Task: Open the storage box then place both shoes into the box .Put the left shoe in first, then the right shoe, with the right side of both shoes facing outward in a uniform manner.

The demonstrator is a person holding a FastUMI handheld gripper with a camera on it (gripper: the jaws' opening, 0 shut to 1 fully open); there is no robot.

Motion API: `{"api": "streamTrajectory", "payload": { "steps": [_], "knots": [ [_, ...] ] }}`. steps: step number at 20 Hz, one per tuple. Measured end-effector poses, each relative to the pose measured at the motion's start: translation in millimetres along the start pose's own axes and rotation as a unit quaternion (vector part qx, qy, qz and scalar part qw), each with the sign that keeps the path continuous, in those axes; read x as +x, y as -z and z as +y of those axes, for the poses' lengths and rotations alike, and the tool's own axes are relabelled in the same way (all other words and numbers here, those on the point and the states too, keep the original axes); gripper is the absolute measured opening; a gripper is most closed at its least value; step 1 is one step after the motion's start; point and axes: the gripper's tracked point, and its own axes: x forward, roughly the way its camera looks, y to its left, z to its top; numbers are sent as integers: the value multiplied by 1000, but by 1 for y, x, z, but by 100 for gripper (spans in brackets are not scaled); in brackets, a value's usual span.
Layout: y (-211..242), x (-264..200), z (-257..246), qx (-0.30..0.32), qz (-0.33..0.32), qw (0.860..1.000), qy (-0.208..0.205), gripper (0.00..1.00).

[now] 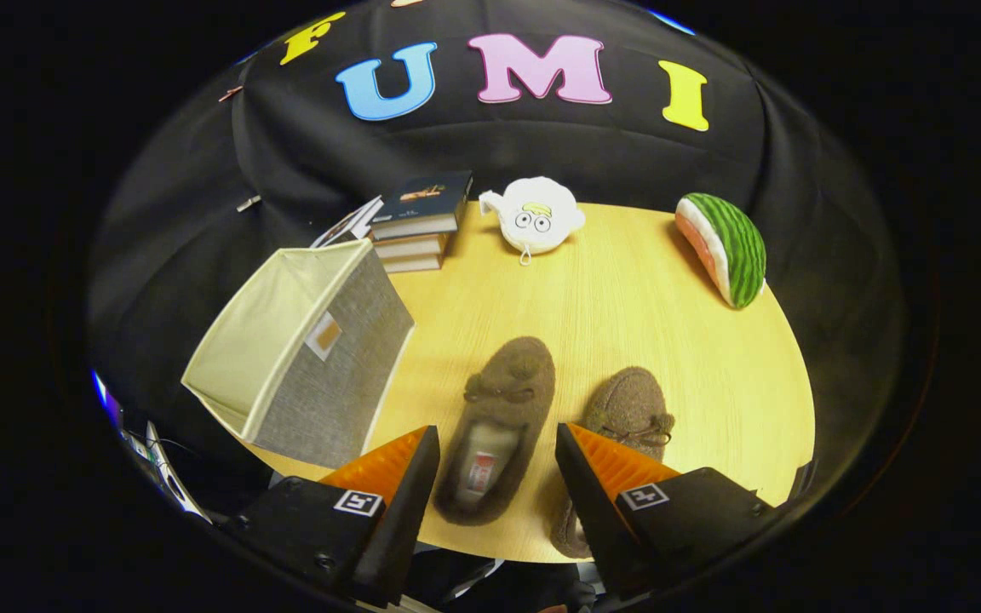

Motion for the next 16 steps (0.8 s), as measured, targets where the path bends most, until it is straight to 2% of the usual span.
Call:
{"api": "streamTrajectory", "payload": {
  "steps": [3,8,10,16],
  "knots": [
    [19,18,-9,4,28,1000,10,78],
    [38,46,-18,17,58,998,18,78],
    [46,56,-21,22,68,997,22,74],
    [39,81,-19,45,64,997,25,61]
  ]
}}
